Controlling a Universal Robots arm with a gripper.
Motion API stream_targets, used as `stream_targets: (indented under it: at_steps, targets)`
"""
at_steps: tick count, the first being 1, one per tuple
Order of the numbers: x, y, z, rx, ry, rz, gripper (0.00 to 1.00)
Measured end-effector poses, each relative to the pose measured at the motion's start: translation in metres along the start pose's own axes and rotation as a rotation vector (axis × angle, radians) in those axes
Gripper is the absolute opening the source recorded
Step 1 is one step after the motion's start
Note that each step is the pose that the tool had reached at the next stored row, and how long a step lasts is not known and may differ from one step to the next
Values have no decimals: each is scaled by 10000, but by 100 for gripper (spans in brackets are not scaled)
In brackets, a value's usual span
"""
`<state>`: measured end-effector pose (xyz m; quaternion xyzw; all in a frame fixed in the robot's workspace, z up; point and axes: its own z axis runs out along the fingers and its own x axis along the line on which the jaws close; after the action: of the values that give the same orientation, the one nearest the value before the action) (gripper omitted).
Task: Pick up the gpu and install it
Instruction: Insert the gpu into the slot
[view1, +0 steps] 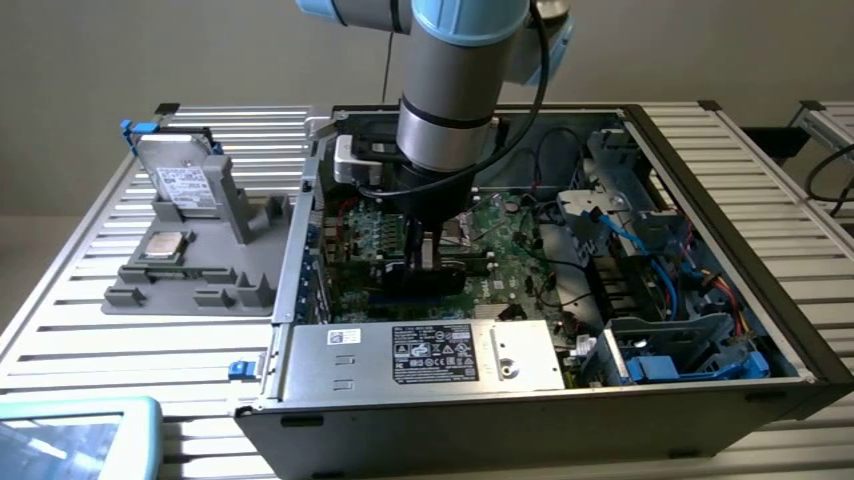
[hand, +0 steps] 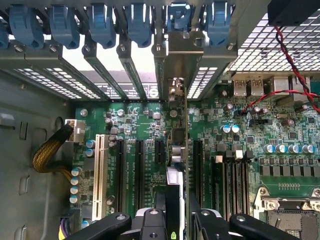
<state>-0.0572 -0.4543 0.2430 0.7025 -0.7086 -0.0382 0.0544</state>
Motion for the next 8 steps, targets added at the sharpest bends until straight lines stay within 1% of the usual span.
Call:
stream_targets:
  at_steps: [8]
  targets:
    - [0,-1,8,0,-1,0,27]
